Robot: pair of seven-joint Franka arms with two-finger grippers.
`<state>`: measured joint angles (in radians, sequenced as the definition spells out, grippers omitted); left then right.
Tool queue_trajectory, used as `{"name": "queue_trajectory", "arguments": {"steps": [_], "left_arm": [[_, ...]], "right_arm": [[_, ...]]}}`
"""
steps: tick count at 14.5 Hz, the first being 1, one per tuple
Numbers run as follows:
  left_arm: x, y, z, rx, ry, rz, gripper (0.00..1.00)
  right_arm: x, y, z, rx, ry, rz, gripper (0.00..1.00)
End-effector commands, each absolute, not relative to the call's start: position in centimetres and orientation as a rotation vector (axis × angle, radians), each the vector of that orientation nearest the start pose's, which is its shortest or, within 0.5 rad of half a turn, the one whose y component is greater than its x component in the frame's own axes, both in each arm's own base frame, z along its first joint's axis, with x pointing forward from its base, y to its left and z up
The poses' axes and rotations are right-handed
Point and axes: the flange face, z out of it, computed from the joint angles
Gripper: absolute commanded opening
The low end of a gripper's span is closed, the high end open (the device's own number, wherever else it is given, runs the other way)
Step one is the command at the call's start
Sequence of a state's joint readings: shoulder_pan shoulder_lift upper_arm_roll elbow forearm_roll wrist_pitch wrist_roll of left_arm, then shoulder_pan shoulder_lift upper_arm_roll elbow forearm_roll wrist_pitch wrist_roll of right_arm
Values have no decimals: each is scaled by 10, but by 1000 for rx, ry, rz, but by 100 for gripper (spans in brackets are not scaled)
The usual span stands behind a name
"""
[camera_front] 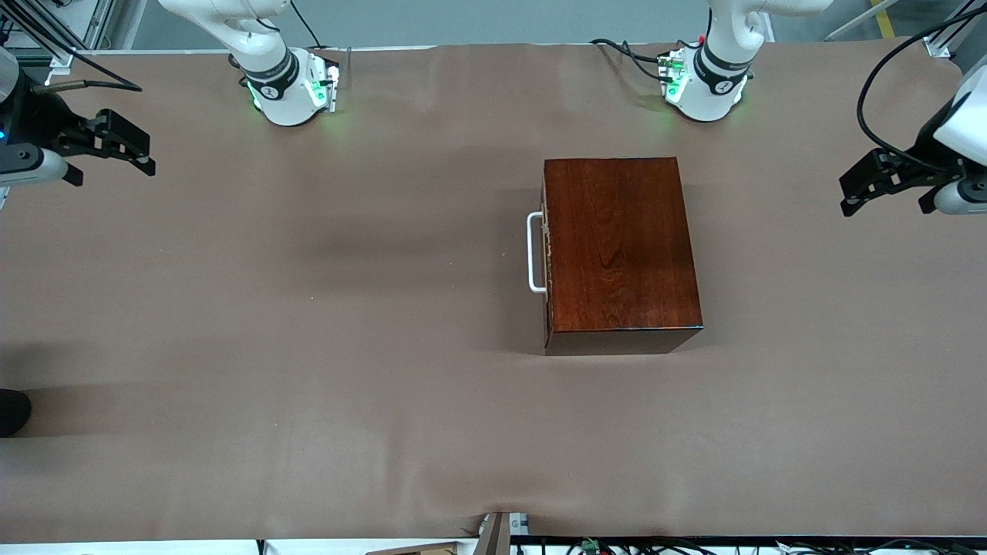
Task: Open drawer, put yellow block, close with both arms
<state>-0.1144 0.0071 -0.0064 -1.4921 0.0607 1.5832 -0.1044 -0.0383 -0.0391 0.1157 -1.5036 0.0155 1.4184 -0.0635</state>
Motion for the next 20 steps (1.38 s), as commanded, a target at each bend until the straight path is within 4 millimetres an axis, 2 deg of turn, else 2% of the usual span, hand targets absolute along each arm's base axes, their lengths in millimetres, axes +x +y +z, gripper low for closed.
{"name": "queue_trajectory", "arguments": {"steps": [1,3,6,9,14,20], "left_arm": [[543,-58,662,-3101,57,-116,100],[536,-56,658,-3100,53,-101,100],[529,-53,663,-3098,49,-89,100],[527,-53,670,-3100,67,-93,100],[521,-56,666,-3133,122,2,100],[519,-54,668,-3131,136,16,100]], "right_arm": [[526,46,667,-3116,-201,75,100],[526,46,667,-3116,-199,75,100],[527,45,666,-3115,-201,77,100],[527,45,666,-3116,-196,77,100],[527,45,666,-3116,-199,77,100],[527,45,666,-3116,-191,77,100]]}}
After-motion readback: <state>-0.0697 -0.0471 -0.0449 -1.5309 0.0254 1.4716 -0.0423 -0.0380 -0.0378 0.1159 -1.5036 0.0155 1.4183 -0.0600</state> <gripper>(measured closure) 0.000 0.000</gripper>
